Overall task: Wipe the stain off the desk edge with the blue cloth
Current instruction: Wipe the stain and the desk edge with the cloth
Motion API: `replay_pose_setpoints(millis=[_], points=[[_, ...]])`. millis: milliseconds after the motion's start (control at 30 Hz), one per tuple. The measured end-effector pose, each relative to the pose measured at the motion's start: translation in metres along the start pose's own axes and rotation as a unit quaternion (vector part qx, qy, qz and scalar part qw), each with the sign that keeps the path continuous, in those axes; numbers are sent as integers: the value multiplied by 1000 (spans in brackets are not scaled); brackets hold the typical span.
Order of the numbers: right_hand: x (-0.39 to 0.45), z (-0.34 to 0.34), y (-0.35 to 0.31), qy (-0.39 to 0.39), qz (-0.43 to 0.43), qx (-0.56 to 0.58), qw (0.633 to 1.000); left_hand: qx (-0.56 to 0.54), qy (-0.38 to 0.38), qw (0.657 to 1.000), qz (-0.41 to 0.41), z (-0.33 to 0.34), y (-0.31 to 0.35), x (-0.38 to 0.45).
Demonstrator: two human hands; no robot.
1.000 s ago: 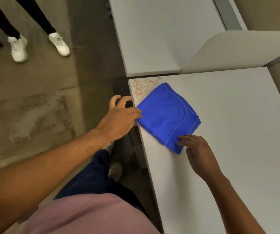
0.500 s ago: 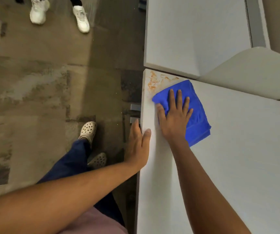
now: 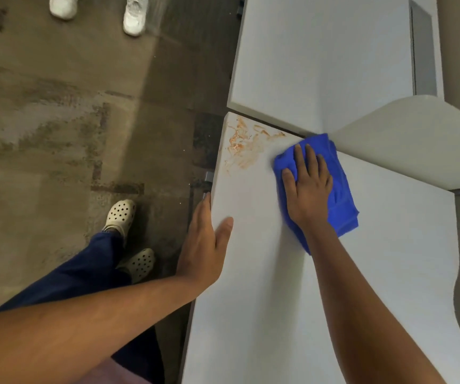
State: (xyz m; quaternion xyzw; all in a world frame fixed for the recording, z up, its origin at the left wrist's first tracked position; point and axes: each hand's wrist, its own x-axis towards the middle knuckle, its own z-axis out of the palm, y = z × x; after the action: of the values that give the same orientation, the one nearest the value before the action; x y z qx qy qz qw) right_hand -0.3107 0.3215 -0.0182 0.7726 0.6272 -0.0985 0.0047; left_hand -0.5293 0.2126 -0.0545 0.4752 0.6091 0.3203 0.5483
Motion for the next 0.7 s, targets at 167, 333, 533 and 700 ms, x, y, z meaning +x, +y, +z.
replay_pose_setpoints(millis=[167,333,533,700], points=[[35,11,-47,9,-52,29,998,16,12,1000,-6,3,-2,1],[40,21,-100,3,-149,32,988,35,19,999,0,4,-4,0],[34,11,-61,-15,-169,118,978,34,17,999,18,2,-4,2],[8,21,-56,39,-29,78,996,37,16,999,4,4,-8,1]])
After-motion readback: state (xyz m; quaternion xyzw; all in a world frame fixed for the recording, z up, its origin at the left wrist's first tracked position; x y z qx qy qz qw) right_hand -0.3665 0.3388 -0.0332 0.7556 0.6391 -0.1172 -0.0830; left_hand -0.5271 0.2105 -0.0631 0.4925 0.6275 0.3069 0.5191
